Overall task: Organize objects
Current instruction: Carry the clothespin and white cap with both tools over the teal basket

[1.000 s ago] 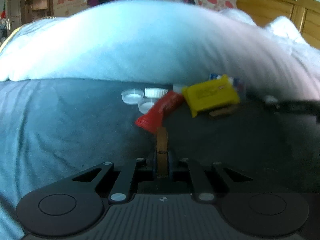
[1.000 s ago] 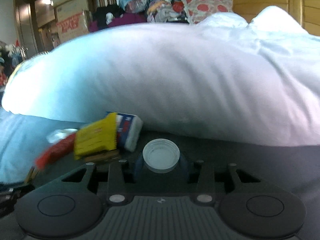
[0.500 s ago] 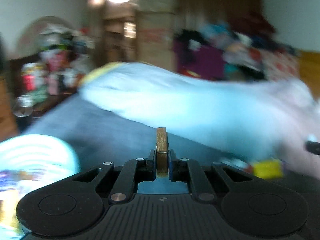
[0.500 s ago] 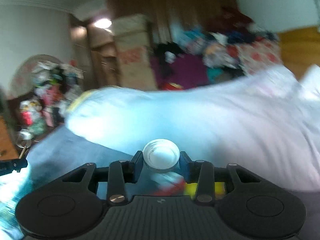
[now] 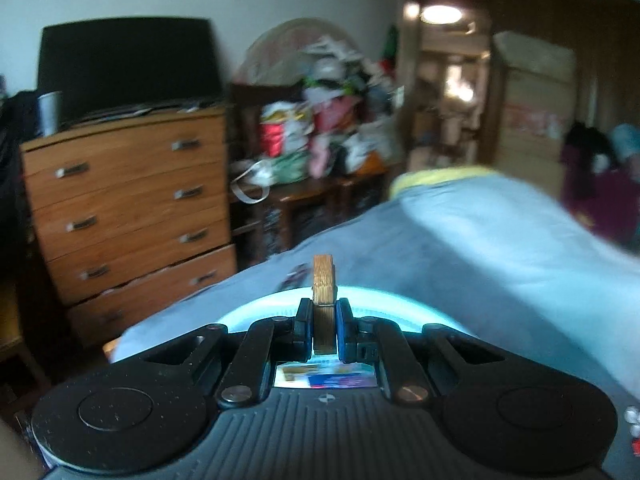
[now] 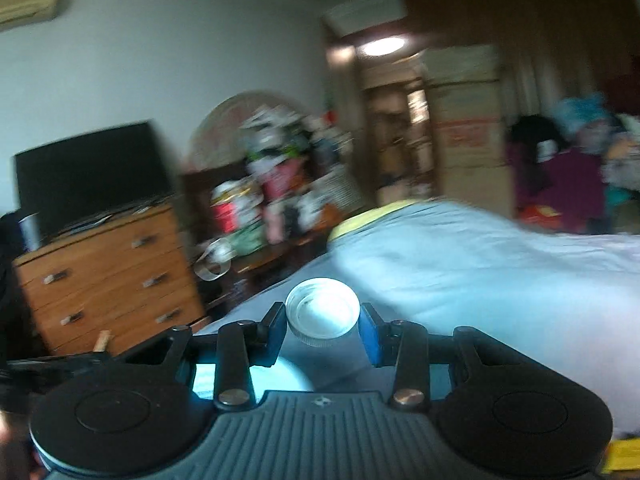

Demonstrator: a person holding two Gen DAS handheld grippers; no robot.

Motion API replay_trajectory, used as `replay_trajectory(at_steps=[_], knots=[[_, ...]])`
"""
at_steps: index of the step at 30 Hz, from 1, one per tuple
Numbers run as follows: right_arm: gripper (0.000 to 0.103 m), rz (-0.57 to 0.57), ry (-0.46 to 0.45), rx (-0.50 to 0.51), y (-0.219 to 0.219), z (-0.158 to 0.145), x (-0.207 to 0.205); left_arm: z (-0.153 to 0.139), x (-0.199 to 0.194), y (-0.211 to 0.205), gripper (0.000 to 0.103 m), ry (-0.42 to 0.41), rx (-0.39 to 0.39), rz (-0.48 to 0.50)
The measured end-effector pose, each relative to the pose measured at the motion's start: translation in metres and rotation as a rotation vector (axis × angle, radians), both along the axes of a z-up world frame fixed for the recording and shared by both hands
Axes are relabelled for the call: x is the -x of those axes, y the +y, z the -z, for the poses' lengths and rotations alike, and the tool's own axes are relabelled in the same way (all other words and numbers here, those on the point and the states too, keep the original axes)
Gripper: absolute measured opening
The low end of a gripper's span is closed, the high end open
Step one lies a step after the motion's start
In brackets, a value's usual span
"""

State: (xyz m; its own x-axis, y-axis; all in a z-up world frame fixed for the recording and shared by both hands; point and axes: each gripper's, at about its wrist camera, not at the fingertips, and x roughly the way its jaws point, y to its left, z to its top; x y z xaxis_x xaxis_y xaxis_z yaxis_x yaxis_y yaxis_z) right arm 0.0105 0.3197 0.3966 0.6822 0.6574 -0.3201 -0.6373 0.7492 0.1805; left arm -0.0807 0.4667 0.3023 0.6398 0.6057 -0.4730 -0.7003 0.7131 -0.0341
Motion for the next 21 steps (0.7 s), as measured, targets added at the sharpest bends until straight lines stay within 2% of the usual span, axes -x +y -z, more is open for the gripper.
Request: replay_trajectory(at_steps=[5, 9, 14, 17, 21], knots=[[0.042, -0.123, 0.071, 0.060, 0.093, -0.012, 0.017, 0.013, -0.003, 0.028, 0.013, 0.076, 0.043, -0.020], [0.042, -0.169, 0.094, 0.097, 0.134, -0.004, 0.032, 0.024, -0.001, 0.040, 0.013, 0.118, 0.059, -0.016], [0.042, -0.196, 0.090, 0.135, 0.153, 0.017, 0.050, 0.032, 0.000, 0.049, 0.013, 0.122, 0.071, -0.017], [0.042, -0.198, 0.094, 0.138, 0.146, 0.026, 0.055, 0.036, -0.001, 0.051, 0.013, 0.123, 0.075, -0.017], [0.042, -0.191, 0.100, 0.142, 0.141, 0.037, 0.042, 0.039, -0.002, 0.050, 0.013, 0.126, 0.075, -0.014]])
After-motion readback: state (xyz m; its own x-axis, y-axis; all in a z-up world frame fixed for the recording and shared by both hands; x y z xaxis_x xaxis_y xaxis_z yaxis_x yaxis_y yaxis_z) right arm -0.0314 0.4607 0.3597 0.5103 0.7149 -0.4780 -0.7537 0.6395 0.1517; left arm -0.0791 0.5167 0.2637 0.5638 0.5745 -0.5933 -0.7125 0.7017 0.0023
